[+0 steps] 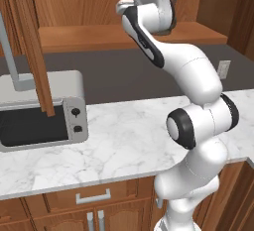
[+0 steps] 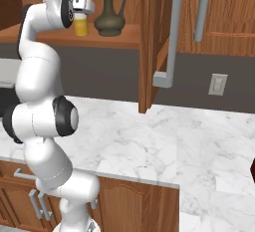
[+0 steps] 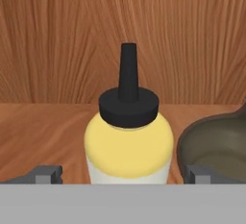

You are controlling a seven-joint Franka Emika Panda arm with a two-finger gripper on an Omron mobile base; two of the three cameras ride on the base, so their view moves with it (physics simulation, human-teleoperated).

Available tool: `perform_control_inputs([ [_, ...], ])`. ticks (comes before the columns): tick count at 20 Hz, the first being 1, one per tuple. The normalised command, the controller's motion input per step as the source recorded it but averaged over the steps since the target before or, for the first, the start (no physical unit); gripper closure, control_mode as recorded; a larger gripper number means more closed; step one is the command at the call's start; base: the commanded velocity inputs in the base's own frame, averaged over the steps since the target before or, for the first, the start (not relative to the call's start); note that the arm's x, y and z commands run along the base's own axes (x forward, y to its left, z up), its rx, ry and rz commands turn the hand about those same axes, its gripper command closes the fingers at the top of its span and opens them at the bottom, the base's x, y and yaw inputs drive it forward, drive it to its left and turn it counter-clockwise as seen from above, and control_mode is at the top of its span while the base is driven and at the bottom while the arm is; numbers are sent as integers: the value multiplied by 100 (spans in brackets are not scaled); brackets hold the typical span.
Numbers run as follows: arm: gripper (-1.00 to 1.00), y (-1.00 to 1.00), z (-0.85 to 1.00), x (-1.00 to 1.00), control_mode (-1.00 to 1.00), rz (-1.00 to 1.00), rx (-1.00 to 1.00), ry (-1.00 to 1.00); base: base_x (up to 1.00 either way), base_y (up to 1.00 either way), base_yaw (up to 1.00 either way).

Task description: Move the mustard and oil and vinegar bottle from the cabinet to the dining counter.

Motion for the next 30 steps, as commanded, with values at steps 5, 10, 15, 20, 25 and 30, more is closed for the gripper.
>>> perform_control_inputs([
  [5,-100,0,-4,7,-100,0,0,0,0,0,0],
  [10,-100,0,-3,9,-100,0,0,0,0,0,0],
  [15,-100,-1,-3,12,-100,0,0,0,0,0,0],
  [20,100,-1,-4,12,-100,0,0,0,0,0,0],
  [25,100,0,-2,7,-100,0,0,0,0,0,0],
  [30,100,2,-7,-8,-100,1,0,0,0,0,0],
])
